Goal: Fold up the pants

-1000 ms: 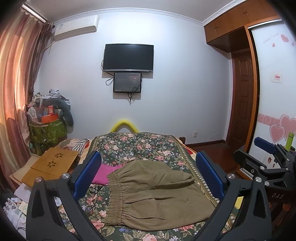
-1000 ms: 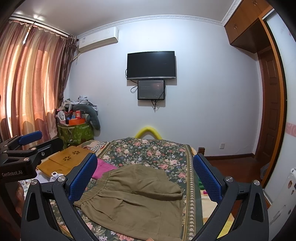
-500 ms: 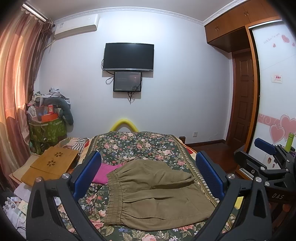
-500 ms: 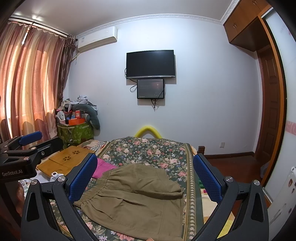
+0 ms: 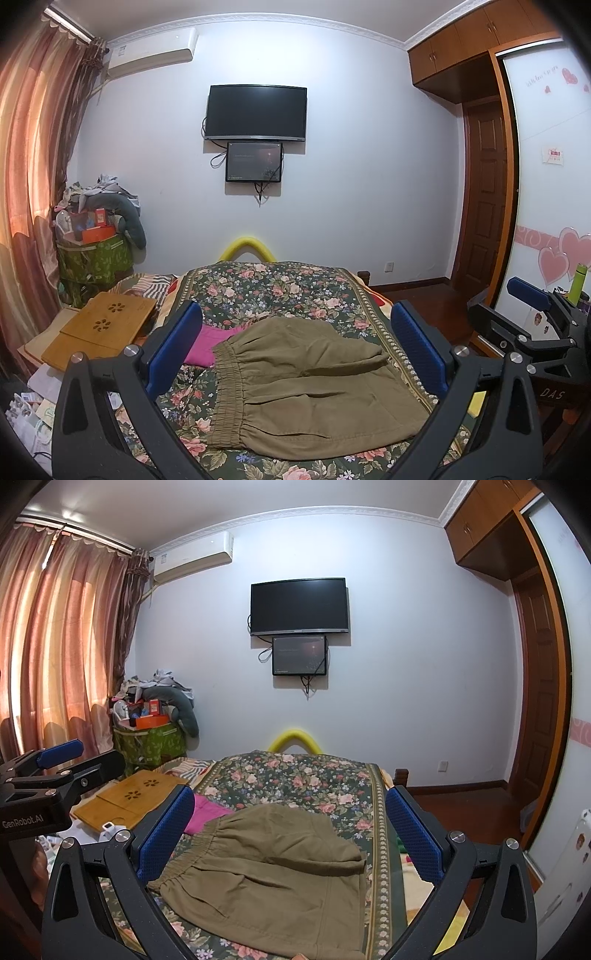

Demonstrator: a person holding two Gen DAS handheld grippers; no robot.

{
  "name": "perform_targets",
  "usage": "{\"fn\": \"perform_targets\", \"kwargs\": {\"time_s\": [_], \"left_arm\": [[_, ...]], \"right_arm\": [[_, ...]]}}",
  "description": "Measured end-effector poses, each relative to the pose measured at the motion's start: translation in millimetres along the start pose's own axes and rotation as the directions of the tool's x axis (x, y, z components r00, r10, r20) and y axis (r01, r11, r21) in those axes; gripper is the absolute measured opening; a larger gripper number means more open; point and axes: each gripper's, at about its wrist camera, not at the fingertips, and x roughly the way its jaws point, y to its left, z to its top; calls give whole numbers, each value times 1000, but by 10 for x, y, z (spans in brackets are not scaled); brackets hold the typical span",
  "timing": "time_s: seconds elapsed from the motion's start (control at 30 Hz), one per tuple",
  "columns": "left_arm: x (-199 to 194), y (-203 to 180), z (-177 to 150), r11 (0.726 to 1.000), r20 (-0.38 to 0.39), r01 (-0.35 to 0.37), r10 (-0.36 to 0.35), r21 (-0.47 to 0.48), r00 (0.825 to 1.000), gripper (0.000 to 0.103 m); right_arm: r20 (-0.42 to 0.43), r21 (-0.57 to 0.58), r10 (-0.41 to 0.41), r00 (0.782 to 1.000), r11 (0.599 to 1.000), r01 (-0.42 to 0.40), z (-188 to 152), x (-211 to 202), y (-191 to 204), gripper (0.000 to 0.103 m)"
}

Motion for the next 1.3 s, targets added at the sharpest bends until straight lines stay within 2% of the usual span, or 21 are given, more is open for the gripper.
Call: {"fn": "perform_targets", "kwargs": {"time_s": [0.27, 0.47, 0.67, 0.83, 0.93, 1.07, 1.13, 1.17, 1.23, 1.27, 1.3], "left_arm": [[31, -10, -10, 1000, -8, -2, 2, 4, 1000, 103], [192, -20, -54, 1000, -43, -5, 6, 13, 999, 103], [567, 73, -171, 1000, -133, -2, 3, 2, 991, 103], [1034, 248, -345, 1000, -245, -1, -6, -27, 970, 102], [1389, 379, -462, 999, -321, -29, 20, -25, 947, 97], [1858, 597, -644, 998, -416, -54, 43, -15, 908, 93], [2094, 722, -751, 998, -465, -66, 57, -1, 884, 91], [2239, 797, -819, 998, -498, -69, 61, 2, 865, 90], [2432, 899, -904, 998, -543, -65, 50, -8, 838, 88], [2565, 977, -963, 998, -576, -65, 41, -20, 816, 88], [2639, 1022, -1005, 998, -592, -65, 39, -24, 805, 87]], "right_arm": [[-16, 6, -3, 1000, 1000, 3, -49, 44, -24, 103], [-56, 24, -21, 998, 999, 22, -118, 152, -115, 103], [-154, 56, -47, 987, 997, 56, -317, 458, -312, 103], [-256, 28, -89, 963, 995, 99, -536, 807, -500, 103], [-317, 7, -91, 944, 995, 98, -657, 1041, -622, 103], [-403, 13, -62, 913, 997, 73, -840, 1339, -790, 101], [-461, 20, -37, 887, 998, 52, -952, 1519, -881, 91], [-485, 24, -29, 874, 999, 46, -988, 1597, -920, 89], [-534, 47, 2, 845, 999, 27, -1076, 1738, -1009, 82], [-559, 62, 20, 829, 998, 18, -1119, 1809, -1056, 80], [-575, 73, 28, 818, 997, 17, -1153, 1854, -1089, 75]]}}
